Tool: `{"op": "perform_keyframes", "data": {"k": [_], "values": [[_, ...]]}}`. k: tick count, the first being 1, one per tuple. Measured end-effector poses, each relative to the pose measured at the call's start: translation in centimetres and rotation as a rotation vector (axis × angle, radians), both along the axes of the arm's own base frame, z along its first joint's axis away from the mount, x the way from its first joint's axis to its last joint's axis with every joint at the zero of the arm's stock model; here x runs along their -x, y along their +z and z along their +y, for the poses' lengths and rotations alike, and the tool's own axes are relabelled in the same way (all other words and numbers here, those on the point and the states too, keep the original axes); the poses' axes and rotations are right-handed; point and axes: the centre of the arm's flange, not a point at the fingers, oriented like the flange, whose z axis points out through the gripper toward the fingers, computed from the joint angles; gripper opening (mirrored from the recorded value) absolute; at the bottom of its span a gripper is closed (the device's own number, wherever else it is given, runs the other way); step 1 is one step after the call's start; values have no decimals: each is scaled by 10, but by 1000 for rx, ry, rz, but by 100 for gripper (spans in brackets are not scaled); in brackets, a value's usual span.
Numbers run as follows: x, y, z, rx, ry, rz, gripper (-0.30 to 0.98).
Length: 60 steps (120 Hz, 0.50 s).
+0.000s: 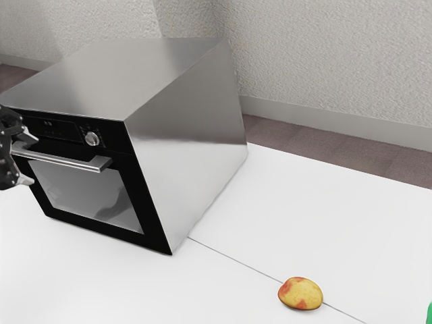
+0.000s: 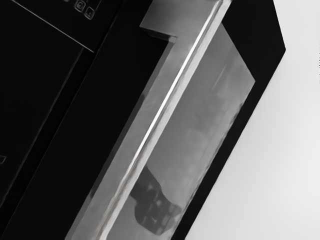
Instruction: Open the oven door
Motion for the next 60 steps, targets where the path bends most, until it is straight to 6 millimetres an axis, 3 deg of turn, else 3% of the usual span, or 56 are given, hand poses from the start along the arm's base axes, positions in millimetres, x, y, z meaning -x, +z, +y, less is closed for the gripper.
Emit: {"op": "perform_keyframes", "data": {"k": [60], "values": [[-14,-24,7,-86,-202,8,69]]}}
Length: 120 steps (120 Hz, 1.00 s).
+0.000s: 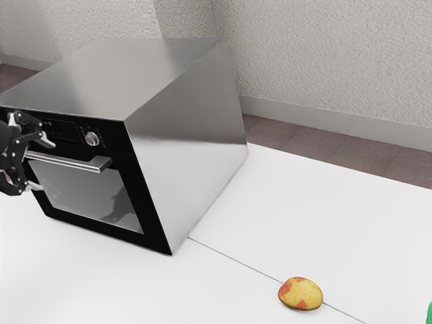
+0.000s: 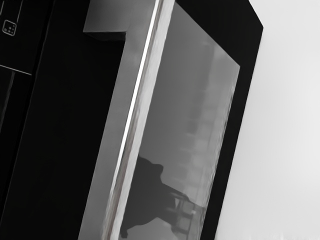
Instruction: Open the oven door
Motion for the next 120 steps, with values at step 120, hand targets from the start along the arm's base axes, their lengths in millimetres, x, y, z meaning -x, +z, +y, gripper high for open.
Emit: {"op": "perform_keyframes", "data": {"k": [120], "values": [[258,222,-141,-258,-99,-353,68]]}}
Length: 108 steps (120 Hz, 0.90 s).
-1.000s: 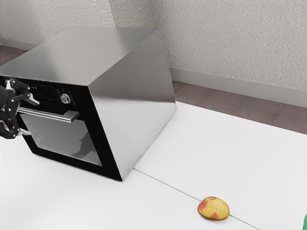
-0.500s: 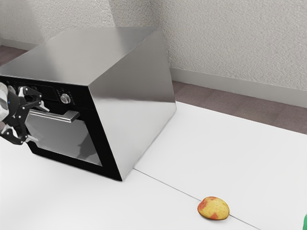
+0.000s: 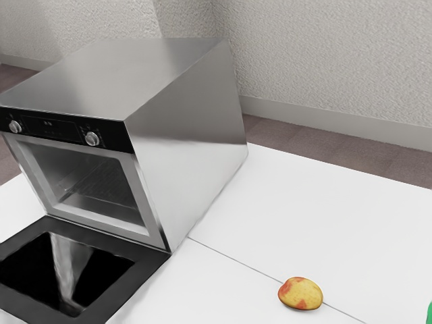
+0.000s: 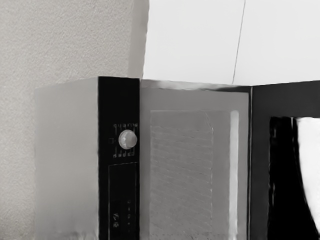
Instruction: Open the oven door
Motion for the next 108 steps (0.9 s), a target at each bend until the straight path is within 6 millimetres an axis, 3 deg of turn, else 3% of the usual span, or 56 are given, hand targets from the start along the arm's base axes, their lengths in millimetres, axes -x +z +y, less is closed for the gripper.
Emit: {"op": "perform_keyframes", "data": {"k": [2,5,7,10,15,21,27,36,43,55,108], "values": [[-29,30,2,8,11,15,68],[-92,66,0,31,9,52,68],[-133,76,-4,47,2,83,68],[-194,74,-14,75,-14,143,68],[-298,39,-32,138,-7,287,68],[-378,-2,-53,204,18,410,68],[-427,-45,-76,257,36,520,68],[-474,-115,-103,317,85,682,68],[-491,-153,-101,363,156,763,68],[-494,-173,-92,440,272,812,68],[-485,-181,-87,640,718,792,68]]}}
